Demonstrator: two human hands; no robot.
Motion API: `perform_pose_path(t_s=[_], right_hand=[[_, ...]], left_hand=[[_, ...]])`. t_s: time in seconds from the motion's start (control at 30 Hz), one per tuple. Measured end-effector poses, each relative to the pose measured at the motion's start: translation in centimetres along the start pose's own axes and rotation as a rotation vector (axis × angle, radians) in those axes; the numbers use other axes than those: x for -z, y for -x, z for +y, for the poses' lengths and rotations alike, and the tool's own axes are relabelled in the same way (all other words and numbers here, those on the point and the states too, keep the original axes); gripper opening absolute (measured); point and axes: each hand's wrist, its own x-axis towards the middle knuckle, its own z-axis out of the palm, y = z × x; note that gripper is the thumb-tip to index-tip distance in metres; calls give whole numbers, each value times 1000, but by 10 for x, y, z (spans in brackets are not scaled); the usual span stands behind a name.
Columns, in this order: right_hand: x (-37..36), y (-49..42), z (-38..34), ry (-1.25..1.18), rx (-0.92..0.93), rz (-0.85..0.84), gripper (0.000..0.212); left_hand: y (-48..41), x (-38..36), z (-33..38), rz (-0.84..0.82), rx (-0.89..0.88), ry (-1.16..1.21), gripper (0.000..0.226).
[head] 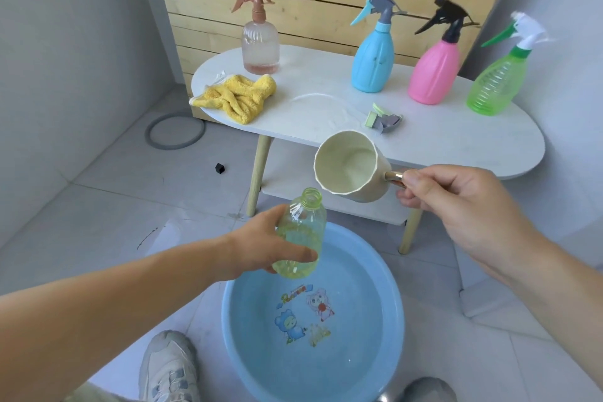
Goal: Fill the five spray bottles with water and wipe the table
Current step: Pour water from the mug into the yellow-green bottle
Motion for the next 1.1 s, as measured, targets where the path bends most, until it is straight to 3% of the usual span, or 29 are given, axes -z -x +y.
perform_pose_path(t_s=[0.13, 0.27, 1.1], right_hand=[[-2, 4, -4, 47, 24, 5, 16], [-4, 6, -6, 71, 29, 10, 21], [-5, 7, -13, 117, 133, 40, 14]], left_hand=[[1, -1, 1, -10, -8, 0, 79], [0, 0, 0, -30, -20, 8, 73], [-1, 0, -2, -31, -21, -35, 78]])
